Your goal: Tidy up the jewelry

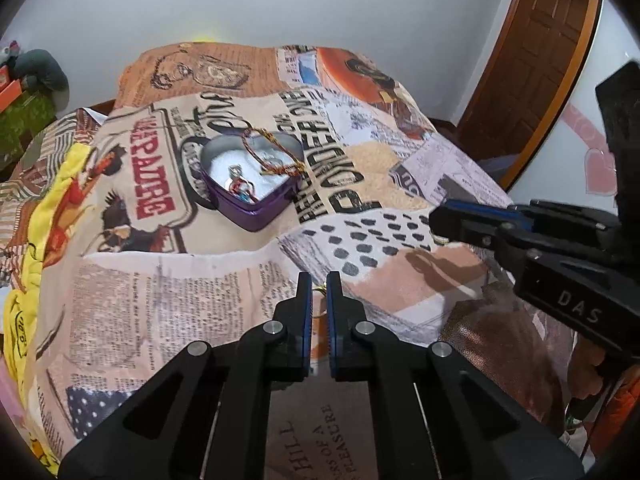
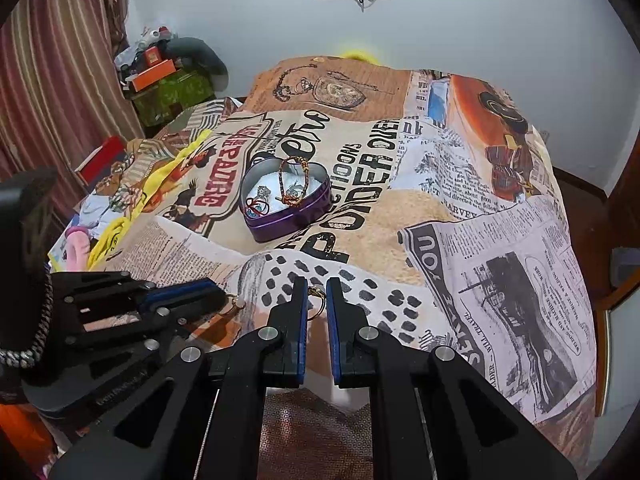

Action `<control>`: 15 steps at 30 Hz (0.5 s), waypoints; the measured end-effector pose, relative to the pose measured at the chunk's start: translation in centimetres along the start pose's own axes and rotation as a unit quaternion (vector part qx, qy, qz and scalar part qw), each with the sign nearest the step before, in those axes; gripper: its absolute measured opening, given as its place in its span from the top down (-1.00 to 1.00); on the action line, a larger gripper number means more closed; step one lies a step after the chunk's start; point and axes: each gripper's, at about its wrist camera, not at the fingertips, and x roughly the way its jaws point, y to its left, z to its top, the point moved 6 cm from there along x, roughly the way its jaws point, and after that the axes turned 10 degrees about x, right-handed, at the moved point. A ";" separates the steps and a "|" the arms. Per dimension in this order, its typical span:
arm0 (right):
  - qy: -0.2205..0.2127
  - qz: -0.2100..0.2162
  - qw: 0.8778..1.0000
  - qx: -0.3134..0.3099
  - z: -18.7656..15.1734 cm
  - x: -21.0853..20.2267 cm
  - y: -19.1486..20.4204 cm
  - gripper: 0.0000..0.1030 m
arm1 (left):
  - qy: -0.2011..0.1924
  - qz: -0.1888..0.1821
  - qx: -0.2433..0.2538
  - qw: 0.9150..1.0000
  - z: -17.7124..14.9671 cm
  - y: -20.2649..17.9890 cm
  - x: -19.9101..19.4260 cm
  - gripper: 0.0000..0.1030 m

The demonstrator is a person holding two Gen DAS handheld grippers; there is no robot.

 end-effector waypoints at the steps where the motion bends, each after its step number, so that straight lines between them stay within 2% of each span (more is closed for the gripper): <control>1: 0.000 0.000 1.000 0.000 0.0 0.0 0.0 0.84 | -0.001 0.003 -0.002 1.000 0.0 0.2 -0.1 0.90; 2: 0.001 0.001 1.000 0.001 0.0 0.0 0.0 0.84 | 0.000 0.004 -0.005 1.000 0.0 0.3 -0.3 0.85; 4: 0.003 0.002 1.000 0.001 -0.1 0.1 0.0 0.84 | 0.007 -0.004 -0.010 1.000 -0.1 0.4 -0.2 0.60; 5: 0.004 0.003 1.000 0.002 -0.1 0.2 0.0 0.84 | 0.010 -0.006 -0.012 1.000 -0.2 0.5 -0.1 0.38; 6: 0.004 0.004 1.000 0.002 -0.2 0.2 0.0 0.84 | 0.013 -0.006 -0.014 1.000 -0.3 0.5 0.1 0.25; 12: 0.010 0.006 1.000 -0.001 -0.4 0.5 0.3 0.84 | 0.045 -0.009 -0.010 0.999 -1.0 -0.1 2.4 0.25; 15: 0.011 0.005 1.000 -0.002 -0.4 0.5 0.2 0.84 | 0.040 -0.006 -0.006 0.999 -1.0 -0.3 3.0 0.24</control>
